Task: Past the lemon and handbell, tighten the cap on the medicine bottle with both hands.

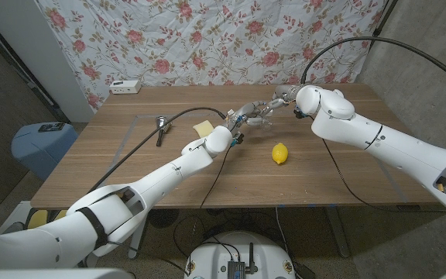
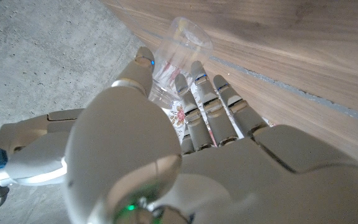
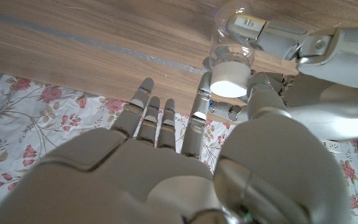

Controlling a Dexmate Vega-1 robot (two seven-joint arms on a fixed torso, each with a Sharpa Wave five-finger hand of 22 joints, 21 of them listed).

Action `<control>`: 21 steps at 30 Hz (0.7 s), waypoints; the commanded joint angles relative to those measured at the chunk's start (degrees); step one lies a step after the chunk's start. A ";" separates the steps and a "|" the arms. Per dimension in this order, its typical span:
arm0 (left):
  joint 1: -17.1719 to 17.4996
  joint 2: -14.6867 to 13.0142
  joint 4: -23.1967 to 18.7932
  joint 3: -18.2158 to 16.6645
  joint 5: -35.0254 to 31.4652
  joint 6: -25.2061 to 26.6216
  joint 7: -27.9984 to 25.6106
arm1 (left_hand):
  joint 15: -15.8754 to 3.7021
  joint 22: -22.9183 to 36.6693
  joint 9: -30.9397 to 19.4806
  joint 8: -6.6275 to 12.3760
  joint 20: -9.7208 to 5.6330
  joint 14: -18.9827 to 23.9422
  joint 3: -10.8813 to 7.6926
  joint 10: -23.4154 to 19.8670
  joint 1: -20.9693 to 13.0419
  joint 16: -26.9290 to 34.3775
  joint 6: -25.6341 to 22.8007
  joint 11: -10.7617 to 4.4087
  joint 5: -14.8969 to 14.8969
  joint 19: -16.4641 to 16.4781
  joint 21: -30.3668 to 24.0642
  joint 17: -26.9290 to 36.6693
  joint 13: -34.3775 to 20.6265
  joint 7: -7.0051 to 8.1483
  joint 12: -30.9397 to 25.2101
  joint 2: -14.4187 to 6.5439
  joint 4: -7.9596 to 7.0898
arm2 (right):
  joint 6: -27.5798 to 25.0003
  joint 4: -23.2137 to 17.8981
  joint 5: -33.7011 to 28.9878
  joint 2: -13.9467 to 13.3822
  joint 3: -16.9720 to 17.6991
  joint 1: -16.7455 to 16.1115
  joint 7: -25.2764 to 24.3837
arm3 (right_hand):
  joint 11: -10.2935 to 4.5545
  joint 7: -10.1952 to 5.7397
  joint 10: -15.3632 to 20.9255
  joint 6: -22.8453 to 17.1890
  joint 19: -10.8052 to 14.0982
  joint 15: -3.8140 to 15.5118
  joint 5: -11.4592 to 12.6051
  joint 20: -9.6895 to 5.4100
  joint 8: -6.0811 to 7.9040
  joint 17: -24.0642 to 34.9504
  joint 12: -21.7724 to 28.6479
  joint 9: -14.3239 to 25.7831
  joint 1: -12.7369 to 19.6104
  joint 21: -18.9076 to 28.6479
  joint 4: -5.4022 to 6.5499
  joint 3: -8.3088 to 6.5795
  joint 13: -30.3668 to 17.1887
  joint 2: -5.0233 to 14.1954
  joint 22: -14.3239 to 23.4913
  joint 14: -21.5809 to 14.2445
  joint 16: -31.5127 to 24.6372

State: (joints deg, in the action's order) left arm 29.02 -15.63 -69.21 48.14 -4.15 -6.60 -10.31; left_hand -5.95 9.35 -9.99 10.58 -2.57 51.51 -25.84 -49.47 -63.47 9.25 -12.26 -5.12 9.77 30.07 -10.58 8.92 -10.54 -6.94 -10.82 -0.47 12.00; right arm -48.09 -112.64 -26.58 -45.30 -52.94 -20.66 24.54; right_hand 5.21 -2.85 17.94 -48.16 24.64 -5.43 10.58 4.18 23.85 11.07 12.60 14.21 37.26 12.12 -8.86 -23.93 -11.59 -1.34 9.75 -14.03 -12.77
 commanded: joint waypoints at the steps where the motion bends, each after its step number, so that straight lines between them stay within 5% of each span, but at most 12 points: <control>1: 0.17 -0.03 -0.11 -0.14 0.02 -0.06 -0.03 | -3.64 0.03 -0.11 0.11 -0.57 1.53 -3.73 -3.33 0.36 0.46 -0.14 -2.94 0.40 -0.29 0.08 0.11 -0.31 0.38 -0.24 -0.52 -3.23 | -0.81 -0.16 -0.85 0.23 -0.91 0.13 0.00 | -0.32 0.22 0.73 -1.21 0.89 -0.01 -0.04 0.04 0.52 0.16 0.17 0.18 -0.05 0.30 0.30 0.09 -0.07 -0.03 0.21 -0.69 -0.34; 21: 0.77 -0.29 -0.89 -0.28 -0.03 0.44 -0.43 | -3.66 0.03 -0.11 0.12 -0.60 1.66 -4.09 -3.20 0.55 0.50 -0.16 -2.91 0.40 -0.42 0.08 0.13 -0.33 0.52 -0.22 -0.51 -3.21 | -3.01 -0.79 -3.99 0.51 -2.67 0.34 0.32 | -1.18 -0.36 2.81 -6.96 2.90 1.06 0.02 -0.31 2.60 0.25 0.09 -0.33 -3.04 0.34 1.14 2.34 0.01 -1.87 0.22 -2.59 -0.50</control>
State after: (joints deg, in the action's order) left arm 29.45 -15.78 -69.69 47.93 -4.15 -6.61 -10.46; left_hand -6.14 9.35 -9.99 10.58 -2.88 51.71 -26.08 -49.48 -62.72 9.55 -12.26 -5.12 9.97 29.75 -10.58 8.91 -10.87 -6.94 -10.77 -0.34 12.23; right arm -49.84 -113.11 -28.85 -44.97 -54.45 -20.70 24.09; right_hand 4.08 -2.99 20.11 -53.98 26.98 -4.41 10.58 3.89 25.85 11.06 12.60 13.80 34.56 12.12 -7.66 -21.96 -11.45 -3.07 9.75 -16.28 -12.76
